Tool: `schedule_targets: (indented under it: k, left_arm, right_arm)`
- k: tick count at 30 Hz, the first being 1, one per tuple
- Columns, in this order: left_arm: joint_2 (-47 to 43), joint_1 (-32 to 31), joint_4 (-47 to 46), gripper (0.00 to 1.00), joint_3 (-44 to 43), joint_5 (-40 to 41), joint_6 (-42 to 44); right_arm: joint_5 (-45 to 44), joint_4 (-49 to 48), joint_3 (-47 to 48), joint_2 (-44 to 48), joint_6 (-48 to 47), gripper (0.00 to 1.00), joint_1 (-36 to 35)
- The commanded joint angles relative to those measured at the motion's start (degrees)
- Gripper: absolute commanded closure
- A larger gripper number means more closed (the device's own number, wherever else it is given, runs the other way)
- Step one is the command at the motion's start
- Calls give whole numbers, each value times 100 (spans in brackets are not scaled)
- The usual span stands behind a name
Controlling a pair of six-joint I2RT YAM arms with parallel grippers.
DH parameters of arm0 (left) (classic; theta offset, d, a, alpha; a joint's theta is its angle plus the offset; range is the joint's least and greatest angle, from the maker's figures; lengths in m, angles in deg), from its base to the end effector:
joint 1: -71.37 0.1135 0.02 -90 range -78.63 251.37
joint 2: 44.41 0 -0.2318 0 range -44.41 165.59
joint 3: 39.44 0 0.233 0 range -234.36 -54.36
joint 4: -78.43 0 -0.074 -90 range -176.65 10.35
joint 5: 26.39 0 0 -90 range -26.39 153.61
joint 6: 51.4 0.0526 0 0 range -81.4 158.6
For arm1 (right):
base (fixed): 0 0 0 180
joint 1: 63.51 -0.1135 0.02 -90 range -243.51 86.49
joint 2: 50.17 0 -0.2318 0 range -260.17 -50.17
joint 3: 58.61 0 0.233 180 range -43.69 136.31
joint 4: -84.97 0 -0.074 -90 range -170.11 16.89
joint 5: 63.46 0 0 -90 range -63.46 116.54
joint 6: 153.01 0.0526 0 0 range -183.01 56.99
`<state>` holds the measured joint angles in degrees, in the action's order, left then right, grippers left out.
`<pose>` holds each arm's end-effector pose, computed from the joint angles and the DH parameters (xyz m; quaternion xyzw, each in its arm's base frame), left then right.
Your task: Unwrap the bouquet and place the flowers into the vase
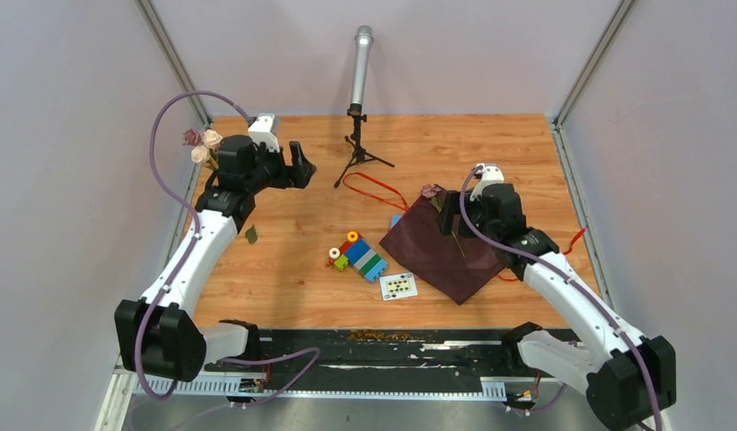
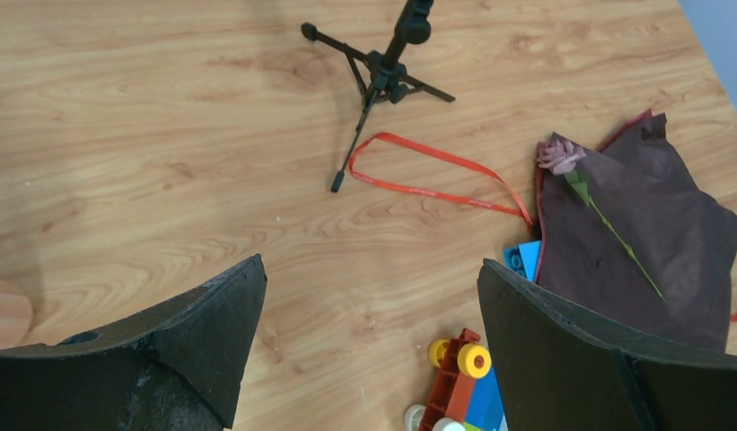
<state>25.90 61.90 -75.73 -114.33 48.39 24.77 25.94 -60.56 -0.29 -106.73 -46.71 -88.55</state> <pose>0.2842 -0.0614 0.3051 0.0436 0.8204 -0.2201 0.5260 0.2101 0.0976 0.2457 -0.0644 0.8752 0.1649 0.4501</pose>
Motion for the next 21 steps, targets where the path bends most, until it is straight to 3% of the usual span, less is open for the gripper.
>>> schedule_targets:
  k: [1,6,15,21]
  left_arm:
    - [-118,-18,166,5,-1,-383,115]
    - [-345,-24,235,4,92,-560,149]
    - [-393,-19,175,4,300,-537,154]
    - [-391,-17,284,4,254,-457,253]
  right_arm:
    - [228,305,225,-442,93,21,521]
    - [64,264,270,-987,38,23,593]
    - [169,165,826,-2610,99,40,593]
    - [70,98,1110,-3108,-26,47,587]
